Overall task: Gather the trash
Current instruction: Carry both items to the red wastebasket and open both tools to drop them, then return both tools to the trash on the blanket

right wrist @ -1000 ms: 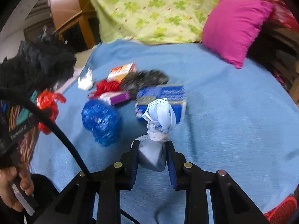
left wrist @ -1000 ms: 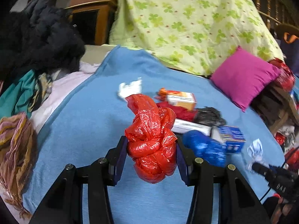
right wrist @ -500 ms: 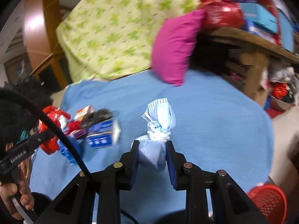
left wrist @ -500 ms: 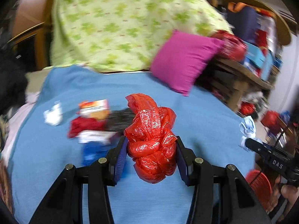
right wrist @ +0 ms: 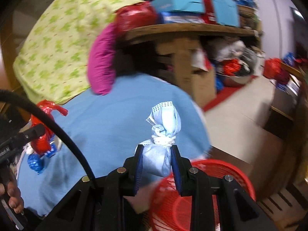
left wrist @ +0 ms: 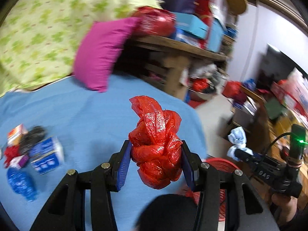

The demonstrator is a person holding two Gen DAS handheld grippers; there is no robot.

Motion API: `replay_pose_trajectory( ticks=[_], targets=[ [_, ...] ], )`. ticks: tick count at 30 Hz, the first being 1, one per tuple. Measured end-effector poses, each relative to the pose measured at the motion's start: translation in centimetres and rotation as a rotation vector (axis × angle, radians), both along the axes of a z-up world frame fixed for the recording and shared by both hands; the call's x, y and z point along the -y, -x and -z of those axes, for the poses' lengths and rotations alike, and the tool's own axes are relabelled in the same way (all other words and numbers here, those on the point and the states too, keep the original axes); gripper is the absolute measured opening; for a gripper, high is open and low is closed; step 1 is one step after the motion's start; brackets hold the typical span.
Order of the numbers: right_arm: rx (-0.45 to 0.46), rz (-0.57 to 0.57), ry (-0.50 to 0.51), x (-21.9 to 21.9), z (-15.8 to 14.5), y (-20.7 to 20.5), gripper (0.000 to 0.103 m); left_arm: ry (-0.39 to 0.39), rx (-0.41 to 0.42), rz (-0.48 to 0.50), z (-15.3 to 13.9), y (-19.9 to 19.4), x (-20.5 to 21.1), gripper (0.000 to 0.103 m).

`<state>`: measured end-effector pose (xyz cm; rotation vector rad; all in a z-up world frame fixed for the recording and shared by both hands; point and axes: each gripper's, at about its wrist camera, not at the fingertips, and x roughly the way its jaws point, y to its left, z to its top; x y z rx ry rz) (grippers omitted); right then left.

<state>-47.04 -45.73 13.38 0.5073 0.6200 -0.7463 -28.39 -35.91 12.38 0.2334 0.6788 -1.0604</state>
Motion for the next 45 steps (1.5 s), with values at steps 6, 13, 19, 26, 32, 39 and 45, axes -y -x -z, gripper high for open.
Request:
replay_pose_trajectory(
  ticks=[6,13,19,26,32,39,45],
  targets=[
    [-0.068,0.071,-0.062,0.7,2.9,4.4,0.029,-0.06,-0.033,0.172,1.5,4.6,4.8,0.051],
    [-0.124,0.121,-0.134,1.0,6.0,7.2,0.029,-0.138,-0.072,0.284,3.9,7.9,8.3,0.051],
    [-0.157,0.165,-0.169,1.9,7.2,8.1,0.066,-0.176,-0.096,0.319,4.9,8.9,9.8,0.051],
    [-0.104,0.227,-0.115,2.2,5.5,10.4,0.07,-0.202,-0.124,0.351,5.8,9.8,11.3,0.051],
    [-0.042,0.265,-0.06,2.4,3.2,11.4,0.07,-0.226,-0.131,0.366,6.3,10.4,12.2,0.053],
    [0.001,0.274,-0.026,2.1,1.5,11.3,0.071,-0.239,-0.154,0.327,6.3,9.7,12.3,0.074],
    [0.022,0.256,-0.026,1.8,1.1,9.8,0.071,-0.172,-0.148,0.245,4.2,6.9,9.5,0.074]
  ],
)
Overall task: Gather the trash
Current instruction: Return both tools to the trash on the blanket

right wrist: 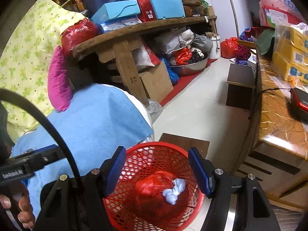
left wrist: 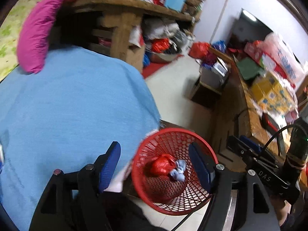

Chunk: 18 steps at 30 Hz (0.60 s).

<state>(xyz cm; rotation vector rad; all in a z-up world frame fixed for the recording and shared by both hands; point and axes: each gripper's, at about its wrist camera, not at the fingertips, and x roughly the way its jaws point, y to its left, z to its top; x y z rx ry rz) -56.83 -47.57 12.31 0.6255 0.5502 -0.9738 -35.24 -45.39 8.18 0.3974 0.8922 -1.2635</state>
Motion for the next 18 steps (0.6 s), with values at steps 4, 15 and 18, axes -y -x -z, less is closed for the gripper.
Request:
replay_pose_trajectory(
  ticks=[4,15,18],
  targets=[
    [0.015,-0.059,0.018,-0.7,-0.9,-2.7,0.071,0.037,0.022,-0.113,-1.2,-3.1,-3.9,0.074],
    [0.059,-0.32,0.09,-5.1,-4.3,-14.0,0.073,0.088,0.099,-0.504,-1.9,-12.2,-17.2,0.075],
    [0.066,-0.4,0.1,-7.1,-4.6,-16.9,0.074,0.092,0.137,-0.635,-2.0,-14.6,-21.1,0.077]
  ],
)
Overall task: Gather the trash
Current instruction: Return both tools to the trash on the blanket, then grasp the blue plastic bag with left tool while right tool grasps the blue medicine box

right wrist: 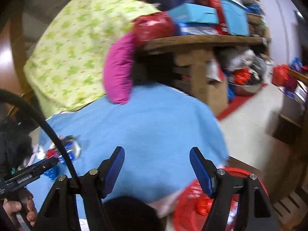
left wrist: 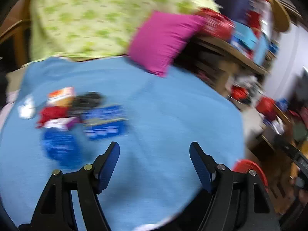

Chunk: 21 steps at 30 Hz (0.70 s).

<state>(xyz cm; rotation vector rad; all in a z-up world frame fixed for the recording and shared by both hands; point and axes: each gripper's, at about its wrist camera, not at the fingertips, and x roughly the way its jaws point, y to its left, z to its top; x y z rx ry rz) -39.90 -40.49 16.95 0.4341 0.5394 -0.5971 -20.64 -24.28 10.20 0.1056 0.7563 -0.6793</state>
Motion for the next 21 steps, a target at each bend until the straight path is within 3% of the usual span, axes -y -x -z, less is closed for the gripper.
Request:
replay_pose_trajectory(
  ticks=[8,14,21],
  targets=[
    [-0.019,-0.196,-0.003,-5.0,0.6,-6.5,0.074,-0.021,-0.012,-0.294,2.6,-7.1,-7.7,0.081],
    [-0.053,-0.27,-0.019,-7.0,2.0,-9.1,0.074,-0.034,-0.064,-0.332,5.1,-9.8,-8.3,0.081],
    [-0.108,-0.314,-0.028,-7.5,3.4,-11.4,0.075,-0.108,-0.081,-0.323,7.1,-11.6,-7.1,0.082]
  ],
)
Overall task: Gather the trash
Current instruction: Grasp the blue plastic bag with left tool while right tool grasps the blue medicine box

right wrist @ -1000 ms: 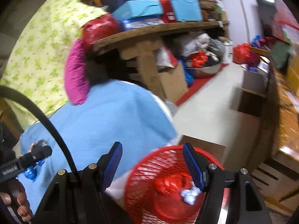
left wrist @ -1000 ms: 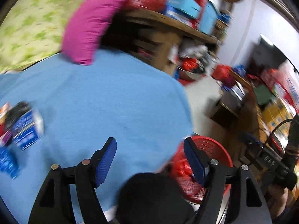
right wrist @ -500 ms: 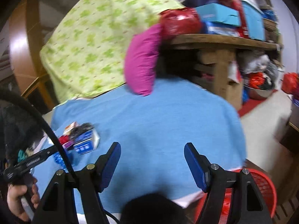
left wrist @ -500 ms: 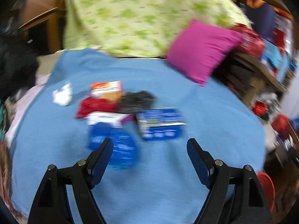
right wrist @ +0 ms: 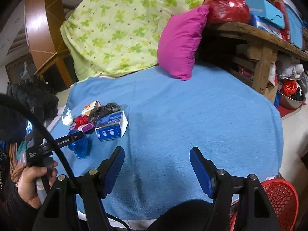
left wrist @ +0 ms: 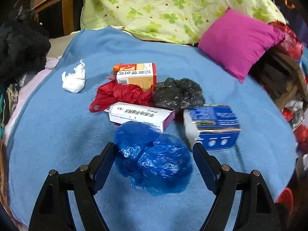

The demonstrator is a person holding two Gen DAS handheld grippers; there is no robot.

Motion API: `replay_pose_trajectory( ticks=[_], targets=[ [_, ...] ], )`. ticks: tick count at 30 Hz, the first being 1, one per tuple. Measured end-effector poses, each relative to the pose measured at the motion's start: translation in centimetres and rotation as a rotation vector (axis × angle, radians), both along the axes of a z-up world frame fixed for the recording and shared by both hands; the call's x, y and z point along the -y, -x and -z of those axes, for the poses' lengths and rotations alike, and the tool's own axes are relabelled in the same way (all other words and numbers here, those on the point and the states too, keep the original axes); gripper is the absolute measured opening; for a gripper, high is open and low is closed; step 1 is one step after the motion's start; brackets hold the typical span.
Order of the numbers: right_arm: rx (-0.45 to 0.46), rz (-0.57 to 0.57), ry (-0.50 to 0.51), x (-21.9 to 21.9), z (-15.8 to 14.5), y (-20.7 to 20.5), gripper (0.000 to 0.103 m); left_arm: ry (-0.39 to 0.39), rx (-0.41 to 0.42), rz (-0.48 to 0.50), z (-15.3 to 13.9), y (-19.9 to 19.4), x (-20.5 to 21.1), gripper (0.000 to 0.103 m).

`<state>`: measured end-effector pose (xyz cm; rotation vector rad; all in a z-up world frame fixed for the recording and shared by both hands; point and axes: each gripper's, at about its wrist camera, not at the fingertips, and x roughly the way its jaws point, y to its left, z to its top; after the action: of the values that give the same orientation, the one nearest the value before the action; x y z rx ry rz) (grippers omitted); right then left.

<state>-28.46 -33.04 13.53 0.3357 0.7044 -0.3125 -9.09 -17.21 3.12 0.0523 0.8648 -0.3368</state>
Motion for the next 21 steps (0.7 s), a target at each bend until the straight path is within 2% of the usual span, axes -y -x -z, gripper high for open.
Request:
replay_pose_trajectory(
  ticks=[5,7,10,12,15,21],
  targets=[
    [-0.058,-0.035,0.002,-0.4,1.4,-2.6,0.075,-0.03,-0.031,0.019,1.5,-0.9,0.0,0.082],
    [-0.068,-0.054,0.003,-0.7,1.8,-3.7,0.075,-0.012,-0.021,0.041,1.5,-0.9,-0.3,0.081],
    [-0.087,-0.081,0.005,-1.2,2.3,-5.4,0.075,0.004,-0.009,0.059,1.2,-0.7,-1.0,0.07],
    [-0.088,-0.097,0.01,-1.7,2.5,-6.6,0.075,0.023,0.004,0.062,0.8,-0.5,-1.7,0.067],
    [-0.091,-0.123,0.02,-2.5,2.7,-8.3,0.075,0.049,0.039,0.04,-0.2,0.4,-3.5,0.065],
    [-0.092,-0.165,0.016,-4.4,3.2,-12.6,0.075,0.057,0.115,-0.07,-1.0,0.9,-7.7,0.065]
  ],
)
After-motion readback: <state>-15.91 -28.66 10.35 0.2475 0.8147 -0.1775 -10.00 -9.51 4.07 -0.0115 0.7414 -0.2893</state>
